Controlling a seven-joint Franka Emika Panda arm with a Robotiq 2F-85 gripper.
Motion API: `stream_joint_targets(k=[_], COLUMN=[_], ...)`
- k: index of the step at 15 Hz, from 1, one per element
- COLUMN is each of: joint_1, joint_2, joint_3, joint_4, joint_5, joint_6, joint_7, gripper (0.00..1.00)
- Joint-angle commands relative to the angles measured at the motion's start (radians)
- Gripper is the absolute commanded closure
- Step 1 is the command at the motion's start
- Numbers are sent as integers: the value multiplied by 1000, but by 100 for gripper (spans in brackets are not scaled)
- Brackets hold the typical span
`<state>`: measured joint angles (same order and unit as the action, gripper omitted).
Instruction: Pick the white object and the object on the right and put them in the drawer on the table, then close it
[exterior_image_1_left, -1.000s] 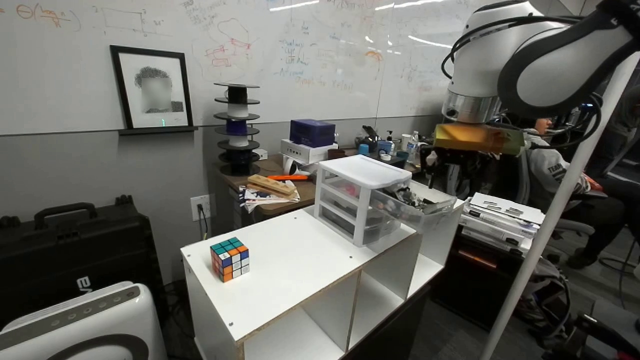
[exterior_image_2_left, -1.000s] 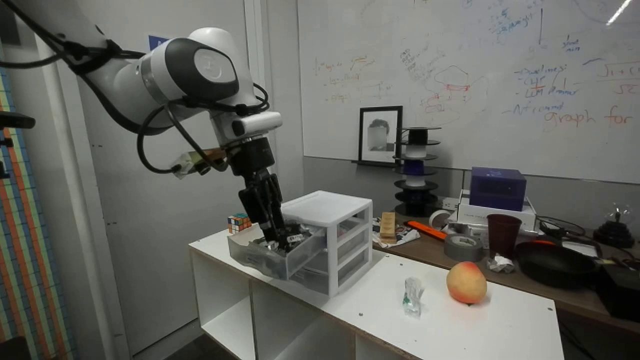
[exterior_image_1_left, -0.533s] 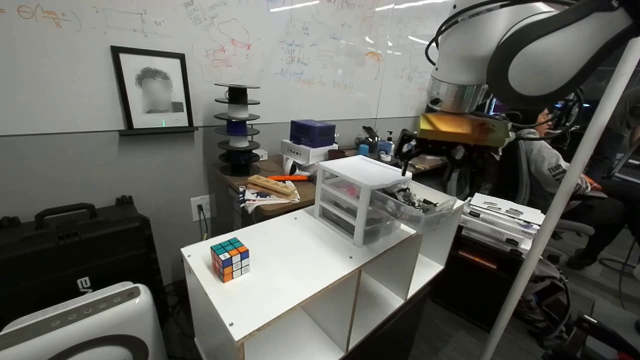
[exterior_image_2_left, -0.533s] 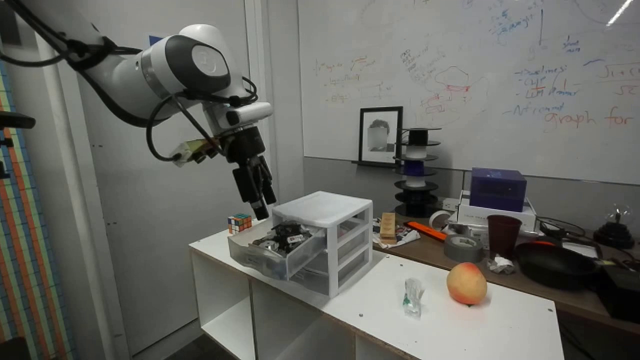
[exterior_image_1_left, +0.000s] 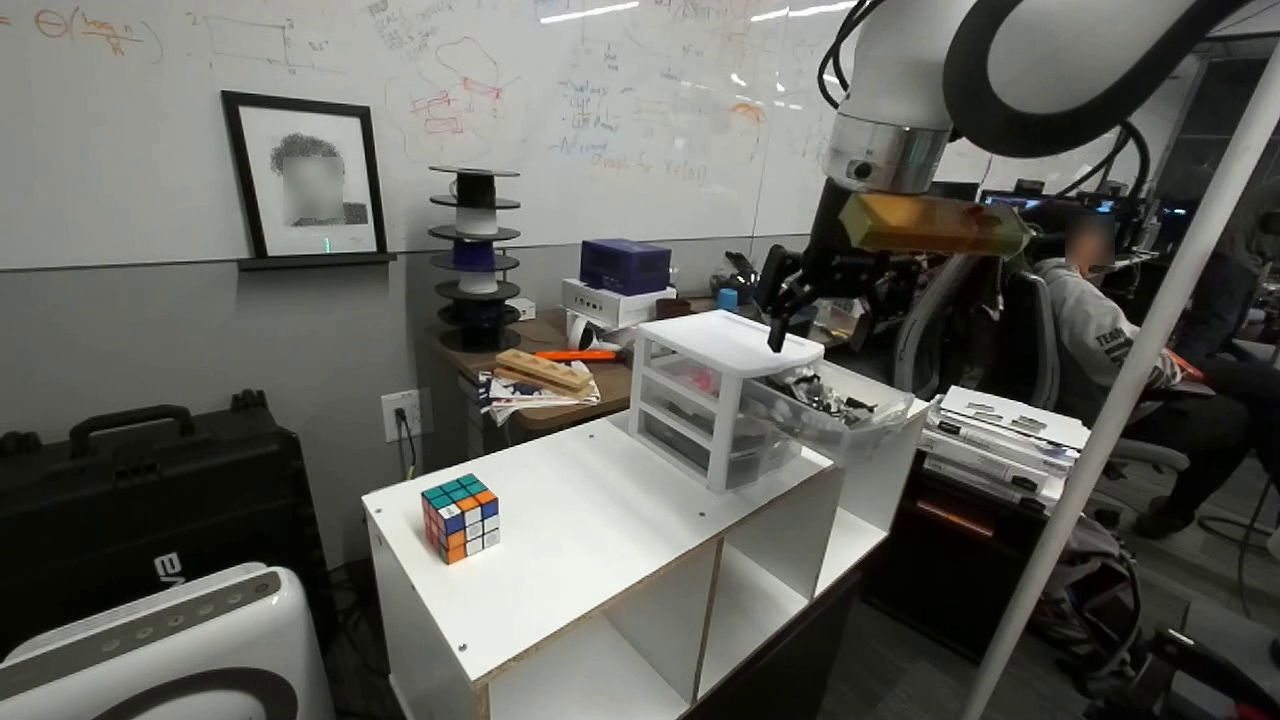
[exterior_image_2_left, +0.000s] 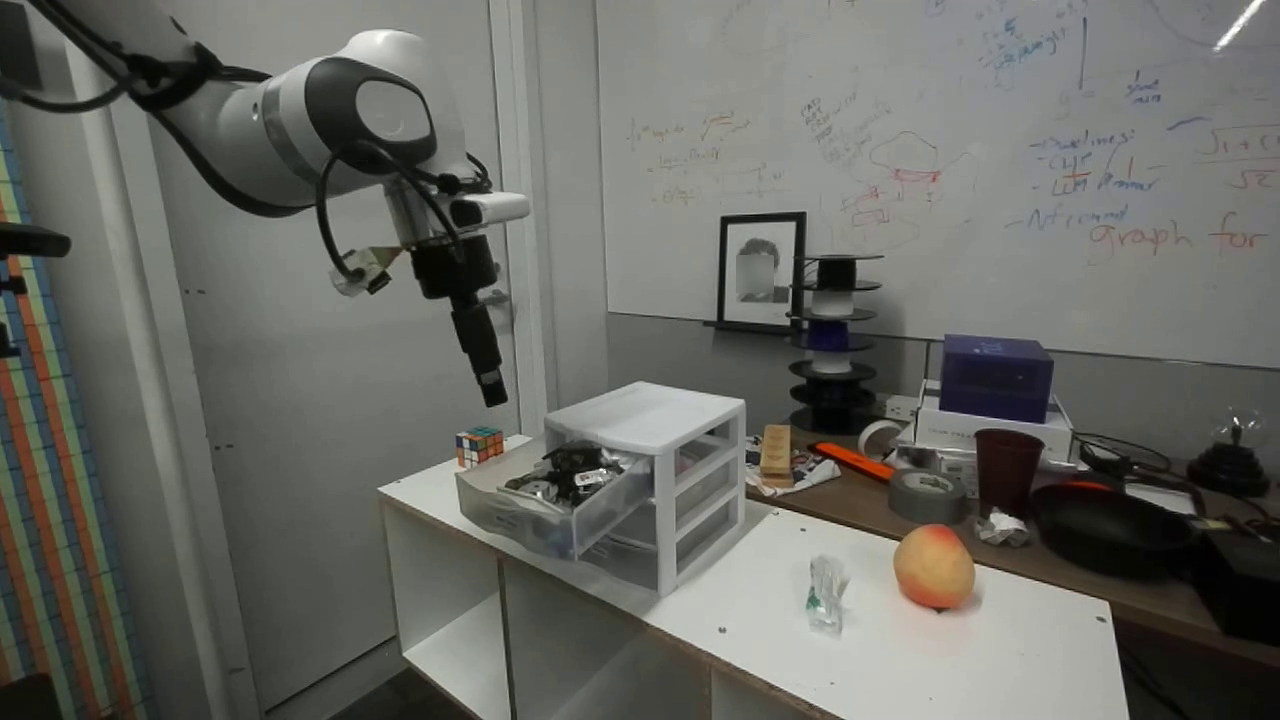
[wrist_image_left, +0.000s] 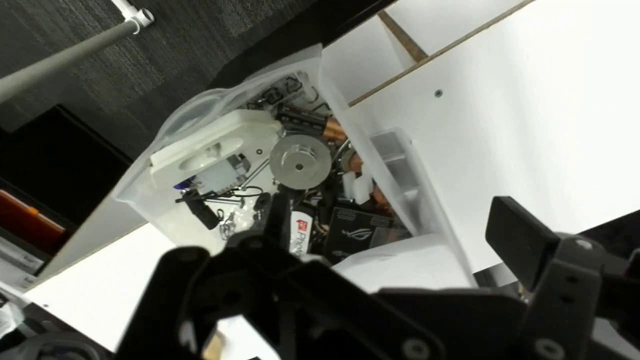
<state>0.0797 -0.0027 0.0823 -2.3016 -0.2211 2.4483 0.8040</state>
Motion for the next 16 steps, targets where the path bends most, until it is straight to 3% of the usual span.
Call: stream_joint_targets(k=[1, 4, 6, 7, 16], joint_1=[20, 41, 62, 44, 35], joint_2=[-44, -50, -38, -33, -14], joint_3=[20, 40, 64, 49, 41], joint_4=[27, 56, 79, 53, 62], joint_5=[125, 197, 188, 170, 133], joint_6=[-85, -191, -278, -213, -238], joint_7=[-254, -415, -413, -377, -374], gripper=[0, 0, 0, 0, 0])
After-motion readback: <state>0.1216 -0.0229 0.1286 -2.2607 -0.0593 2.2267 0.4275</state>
